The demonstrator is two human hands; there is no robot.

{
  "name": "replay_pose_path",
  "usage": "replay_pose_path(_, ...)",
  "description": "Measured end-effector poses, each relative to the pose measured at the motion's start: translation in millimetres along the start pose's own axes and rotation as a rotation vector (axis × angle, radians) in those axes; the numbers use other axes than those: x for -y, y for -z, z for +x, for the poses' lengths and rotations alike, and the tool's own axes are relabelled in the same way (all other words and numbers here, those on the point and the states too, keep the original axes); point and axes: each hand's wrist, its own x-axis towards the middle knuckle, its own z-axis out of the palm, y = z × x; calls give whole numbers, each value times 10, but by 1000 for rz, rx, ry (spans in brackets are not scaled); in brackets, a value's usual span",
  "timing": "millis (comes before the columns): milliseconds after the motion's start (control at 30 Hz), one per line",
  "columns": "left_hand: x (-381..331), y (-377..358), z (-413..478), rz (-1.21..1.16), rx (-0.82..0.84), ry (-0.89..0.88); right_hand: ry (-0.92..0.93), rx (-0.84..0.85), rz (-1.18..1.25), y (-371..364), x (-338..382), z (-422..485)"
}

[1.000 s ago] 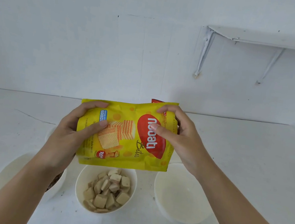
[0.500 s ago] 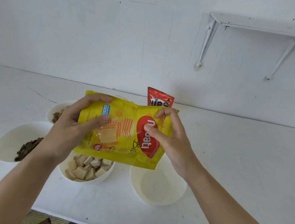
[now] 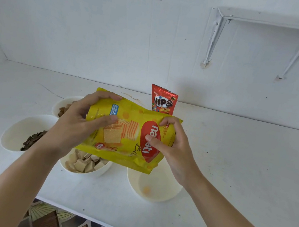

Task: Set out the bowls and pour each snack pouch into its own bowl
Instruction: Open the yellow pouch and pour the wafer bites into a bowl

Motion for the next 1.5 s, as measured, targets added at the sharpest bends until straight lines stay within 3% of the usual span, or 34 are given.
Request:
replay_pose_path(500, -313, 10, 112, 127, 32, -99, 73, -57, -18, 95, 184, 49)
replay_pose_path(833, -166, -87, 41, 157, 73, -19, -8, -61, -88, 108, -40, -80)
replay_pose_path(1300, -667, 30, 92, 264, 90, -206, 86, -38, 1, 51, 252, -44)
replay_pose_path(1500, -539, -64, 77, 243, 121, -172, 40, -85, -12, 70, 75, -113)
